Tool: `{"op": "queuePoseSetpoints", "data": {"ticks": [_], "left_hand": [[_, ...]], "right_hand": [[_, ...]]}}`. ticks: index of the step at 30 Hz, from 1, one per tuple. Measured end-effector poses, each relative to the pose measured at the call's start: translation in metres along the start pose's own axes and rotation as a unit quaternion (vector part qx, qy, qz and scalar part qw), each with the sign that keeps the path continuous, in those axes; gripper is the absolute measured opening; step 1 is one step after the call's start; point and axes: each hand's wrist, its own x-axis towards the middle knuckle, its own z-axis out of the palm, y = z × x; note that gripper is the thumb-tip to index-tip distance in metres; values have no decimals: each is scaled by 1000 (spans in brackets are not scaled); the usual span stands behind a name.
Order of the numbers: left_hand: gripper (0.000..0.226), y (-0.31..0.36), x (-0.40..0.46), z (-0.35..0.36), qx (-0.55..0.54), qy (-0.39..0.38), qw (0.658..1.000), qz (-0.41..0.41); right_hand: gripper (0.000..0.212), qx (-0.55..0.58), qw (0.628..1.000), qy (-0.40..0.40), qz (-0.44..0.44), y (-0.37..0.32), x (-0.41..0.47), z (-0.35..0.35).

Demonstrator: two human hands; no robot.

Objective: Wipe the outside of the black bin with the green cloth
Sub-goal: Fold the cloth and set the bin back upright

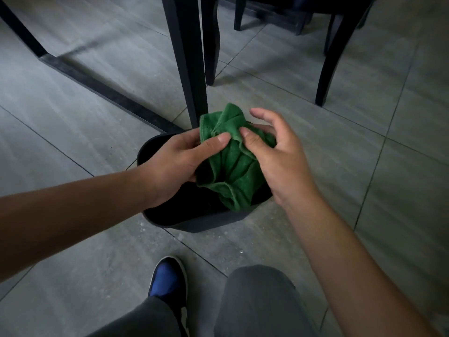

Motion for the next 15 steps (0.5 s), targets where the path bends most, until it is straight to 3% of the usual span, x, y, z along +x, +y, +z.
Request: {"op": "queuePoseSetpoints", "data": {"ticks": [4, 8, 11, 15], "left_hand": [[37, 17, 6, -6, 58, 14, 998, 36], [28, 41, -5, -8, 147, 36, 988, 17], [45, 66, -24, -1, 135, 82, 987, -36], [57, 116, -63, 10, 11, 112, 986, -125]], "right_hand": [[64, 85, 979, -87, 165, 7, 9, -14], [44, 147, 947, -201, 204, -4, 1, -26], [34, 169, 945, -175, 218, -37, -14, -26], [39, 154, 953, -134, 225, -107, -33, -23]]}}
